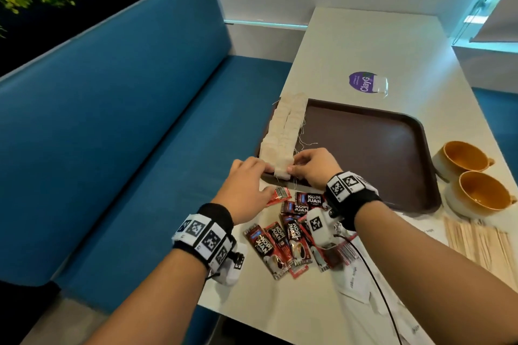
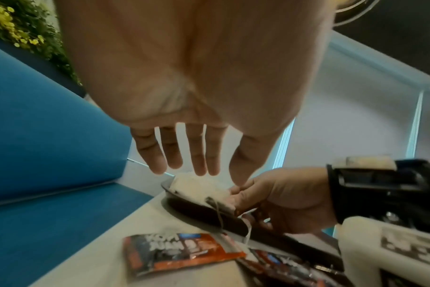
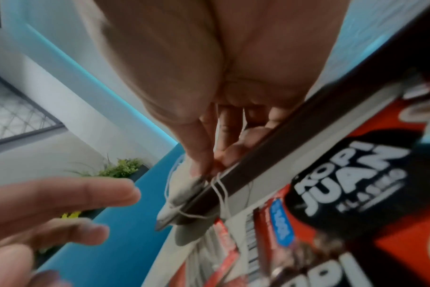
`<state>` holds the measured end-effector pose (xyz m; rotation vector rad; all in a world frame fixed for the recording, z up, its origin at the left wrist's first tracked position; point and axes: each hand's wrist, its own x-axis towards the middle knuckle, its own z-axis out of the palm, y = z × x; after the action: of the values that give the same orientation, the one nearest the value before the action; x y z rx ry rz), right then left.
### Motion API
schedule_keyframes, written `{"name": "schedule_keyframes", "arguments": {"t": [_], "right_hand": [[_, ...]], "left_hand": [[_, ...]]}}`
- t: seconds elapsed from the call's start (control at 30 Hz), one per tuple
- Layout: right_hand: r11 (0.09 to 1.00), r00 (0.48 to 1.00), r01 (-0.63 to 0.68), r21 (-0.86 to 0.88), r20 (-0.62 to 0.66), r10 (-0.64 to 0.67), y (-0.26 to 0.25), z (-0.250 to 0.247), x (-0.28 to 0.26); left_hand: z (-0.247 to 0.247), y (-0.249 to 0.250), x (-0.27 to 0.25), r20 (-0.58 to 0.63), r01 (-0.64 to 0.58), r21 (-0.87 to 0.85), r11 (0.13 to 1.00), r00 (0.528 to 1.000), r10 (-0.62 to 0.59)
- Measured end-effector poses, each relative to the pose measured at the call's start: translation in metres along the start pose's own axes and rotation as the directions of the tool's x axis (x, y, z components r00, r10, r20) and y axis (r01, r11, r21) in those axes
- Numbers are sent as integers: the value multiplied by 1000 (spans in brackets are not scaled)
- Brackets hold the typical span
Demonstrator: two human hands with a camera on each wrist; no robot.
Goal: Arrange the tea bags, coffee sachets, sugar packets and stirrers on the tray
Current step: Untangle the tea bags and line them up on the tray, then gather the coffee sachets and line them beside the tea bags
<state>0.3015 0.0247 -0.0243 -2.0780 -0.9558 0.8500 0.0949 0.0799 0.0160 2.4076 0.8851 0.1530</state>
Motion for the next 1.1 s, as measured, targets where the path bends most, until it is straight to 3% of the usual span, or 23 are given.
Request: {"name": "schedule_keyframes", "arguments": {"t": [0.23,0.43,0.53,0.7,0.8,1.0,1.1], "right_hand": [[998,992,30,-56,-124,-37,-3,3,9],[974,997,74,-214,46,-66,-10,3,0],[969,998,60,-238,51,-49,-12,4,2],[961,998,51,-272,42,-41,-17,10,4],[967,999,47,-251,35,-40,-19,8,0],[990,990,107,-90,-82,-115,-21,-23,-45],[990,991,107,-97,-70,-114,-13,-41,-80]], "left_hand": [[13,-13,14,72,53,104,993,996,-61],[18,-15,16,62,64,66,996,996,-68],[20,-13,19,17,65,47,997,998,-66],[22,-16,23,86,102,76,992,990,-108],[20,-18,22,95,103,40,994,990,-107],[3,-20,7,-59,51,-143,988,996,-59],[-11,-17,-6,-18,-35,-216,976,999,32]]}}
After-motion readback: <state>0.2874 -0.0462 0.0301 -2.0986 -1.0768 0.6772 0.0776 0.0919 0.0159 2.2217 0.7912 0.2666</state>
